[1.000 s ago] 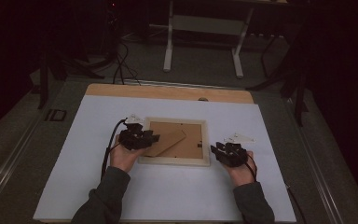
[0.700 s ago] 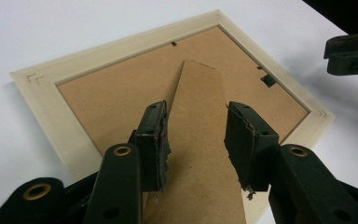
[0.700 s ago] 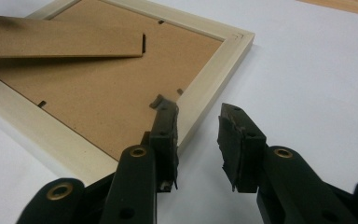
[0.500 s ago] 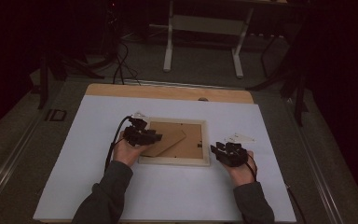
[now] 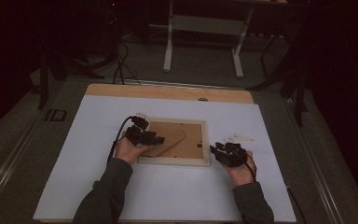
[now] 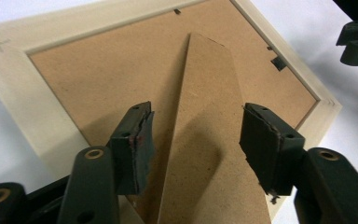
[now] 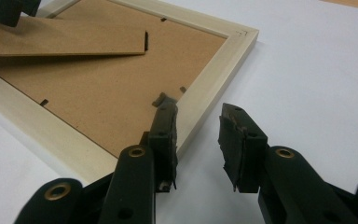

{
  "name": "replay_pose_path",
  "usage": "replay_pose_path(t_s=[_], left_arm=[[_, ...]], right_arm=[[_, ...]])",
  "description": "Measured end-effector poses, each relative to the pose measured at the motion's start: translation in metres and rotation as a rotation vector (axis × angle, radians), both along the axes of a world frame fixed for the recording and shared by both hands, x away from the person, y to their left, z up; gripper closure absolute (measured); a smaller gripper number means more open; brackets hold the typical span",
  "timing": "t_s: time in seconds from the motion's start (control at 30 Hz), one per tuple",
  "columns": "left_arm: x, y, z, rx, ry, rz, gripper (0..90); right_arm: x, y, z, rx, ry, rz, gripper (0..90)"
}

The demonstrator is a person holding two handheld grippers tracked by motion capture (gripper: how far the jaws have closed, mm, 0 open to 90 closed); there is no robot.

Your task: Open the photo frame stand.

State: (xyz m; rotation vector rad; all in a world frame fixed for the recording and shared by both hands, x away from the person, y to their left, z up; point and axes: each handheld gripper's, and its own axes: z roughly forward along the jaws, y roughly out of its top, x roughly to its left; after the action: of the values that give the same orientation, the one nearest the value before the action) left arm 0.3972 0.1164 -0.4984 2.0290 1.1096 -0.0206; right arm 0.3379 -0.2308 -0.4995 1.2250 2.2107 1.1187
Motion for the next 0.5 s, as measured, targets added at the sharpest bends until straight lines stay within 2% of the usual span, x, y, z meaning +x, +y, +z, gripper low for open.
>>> replay_pose_path(t_s=[0.33,0.5], left_arm=[[0.0034,-0.002,-0.0075,-0.008,0.054,-0.049,36.8],[0.0017,-0.0036,-0.0082,0.009,0.073,-0.087,36.8]], right_arm=[[0.0016,0.0015,-0.0016,0.004,0.011,0.008,64.6],[0.0045,0.0052,-0.0022,-0.001,0.017,0.019,63.7]])
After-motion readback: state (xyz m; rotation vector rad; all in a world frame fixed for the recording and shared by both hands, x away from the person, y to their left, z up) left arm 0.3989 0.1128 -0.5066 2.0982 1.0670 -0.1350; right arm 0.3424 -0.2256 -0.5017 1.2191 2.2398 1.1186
